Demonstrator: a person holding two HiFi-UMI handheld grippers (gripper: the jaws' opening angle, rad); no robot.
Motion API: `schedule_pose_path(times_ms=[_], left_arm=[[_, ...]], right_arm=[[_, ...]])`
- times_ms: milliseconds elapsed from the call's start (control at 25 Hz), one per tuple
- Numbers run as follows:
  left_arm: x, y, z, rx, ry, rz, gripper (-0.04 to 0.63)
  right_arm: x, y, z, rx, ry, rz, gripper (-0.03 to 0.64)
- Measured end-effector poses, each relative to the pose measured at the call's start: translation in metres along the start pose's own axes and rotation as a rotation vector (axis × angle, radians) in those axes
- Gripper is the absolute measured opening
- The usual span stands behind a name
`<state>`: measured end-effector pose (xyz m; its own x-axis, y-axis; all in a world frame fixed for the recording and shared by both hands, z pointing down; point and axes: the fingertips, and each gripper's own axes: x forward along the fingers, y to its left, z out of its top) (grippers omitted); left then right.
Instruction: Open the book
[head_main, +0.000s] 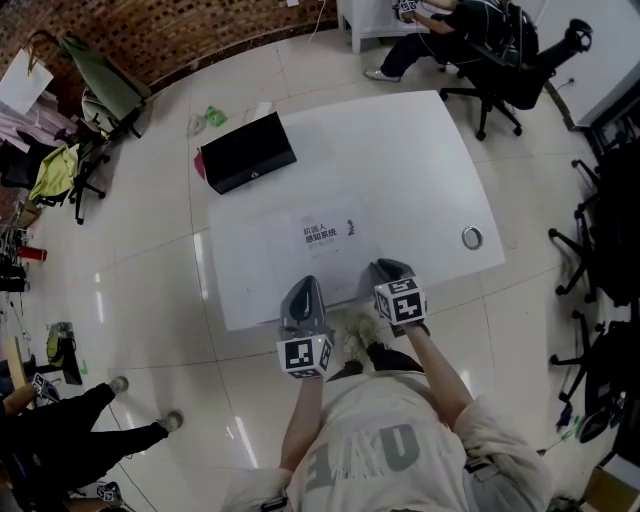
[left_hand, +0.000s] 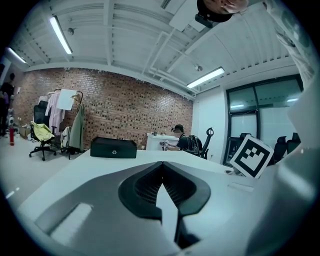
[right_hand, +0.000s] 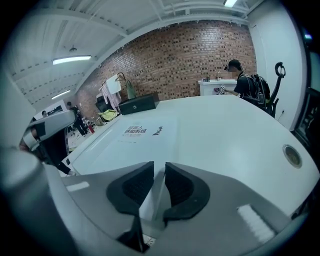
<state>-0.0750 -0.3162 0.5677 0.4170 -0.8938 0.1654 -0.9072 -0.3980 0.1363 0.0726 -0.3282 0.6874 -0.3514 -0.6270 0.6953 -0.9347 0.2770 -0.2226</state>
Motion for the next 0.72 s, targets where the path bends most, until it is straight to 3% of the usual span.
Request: schedule_pose_path(times_ms=[240,480,600,720], left_arm=[[0.001,-0.003,0.0,0.007,-0.002,-0.006,0.017],[0.003,-0.013,-0.007,0.04,0.014,-0.022,0.029],[0.006,-0.026,-0.013,0.041,0.029,-0.083,0.097],[0.009,-0.042,-0.03,0.055,0.076,-0.176,0.216]], right_arm=[[-0.004,-0.004,0.004,-0.013,-0.014,-0.034,0.014],[-0.019,0.008,0.02,0.018,-0.06,0.028,0.003],[-0.027,0.018,0.03,0.006,-0.076,0.061,0.003],[-0.034,0.026,0.042,0.002,-0.11,0.066,0.002]])
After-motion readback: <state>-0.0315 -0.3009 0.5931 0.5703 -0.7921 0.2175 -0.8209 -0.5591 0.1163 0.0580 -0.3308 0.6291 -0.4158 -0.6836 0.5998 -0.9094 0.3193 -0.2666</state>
